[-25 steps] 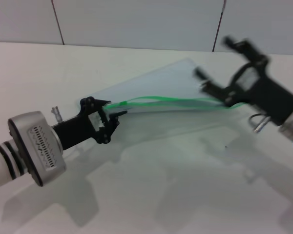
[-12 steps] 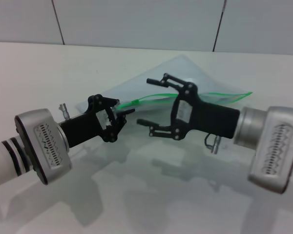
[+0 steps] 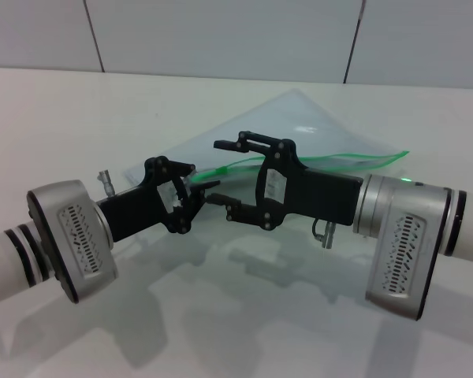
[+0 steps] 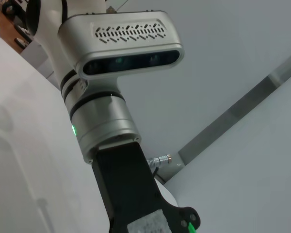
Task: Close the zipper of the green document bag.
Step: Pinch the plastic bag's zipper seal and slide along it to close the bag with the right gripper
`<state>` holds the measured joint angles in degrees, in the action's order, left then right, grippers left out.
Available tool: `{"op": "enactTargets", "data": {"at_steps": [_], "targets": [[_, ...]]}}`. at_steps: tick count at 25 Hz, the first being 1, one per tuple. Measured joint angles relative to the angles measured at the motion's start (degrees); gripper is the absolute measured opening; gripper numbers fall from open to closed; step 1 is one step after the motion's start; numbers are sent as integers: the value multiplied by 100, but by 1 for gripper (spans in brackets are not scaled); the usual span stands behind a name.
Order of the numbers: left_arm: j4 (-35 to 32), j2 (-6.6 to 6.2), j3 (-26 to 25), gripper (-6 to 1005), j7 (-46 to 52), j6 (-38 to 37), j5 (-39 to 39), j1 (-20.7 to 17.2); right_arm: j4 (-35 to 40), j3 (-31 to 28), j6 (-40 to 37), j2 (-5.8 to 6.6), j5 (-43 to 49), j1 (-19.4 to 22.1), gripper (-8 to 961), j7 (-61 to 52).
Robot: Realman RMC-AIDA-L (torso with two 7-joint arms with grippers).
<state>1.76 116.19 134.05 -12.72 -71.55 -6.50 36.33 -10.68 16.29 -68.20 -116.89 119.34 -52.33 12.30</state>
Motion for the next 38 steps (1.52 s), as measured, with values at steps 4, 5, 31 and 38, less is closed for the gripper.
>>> {"op": "enactTargets", "data": {"at_steps": [4,5,31,38], "targets": [[0,1,0,57,-13,0,2,-14,-3,-3,7,0,2,-2,678,10],[0,3,0,57,-31,0,4,-16,-2,1,8,0,5,-4,654,10],[-10,9,-2,58,-81,8,159,-40,-305,-3,462,-9,19,-138,143,624],[-9,9,-2,56,-95,11,246,-47,-308,-4,644,-9,19,-137,104,639]]}}
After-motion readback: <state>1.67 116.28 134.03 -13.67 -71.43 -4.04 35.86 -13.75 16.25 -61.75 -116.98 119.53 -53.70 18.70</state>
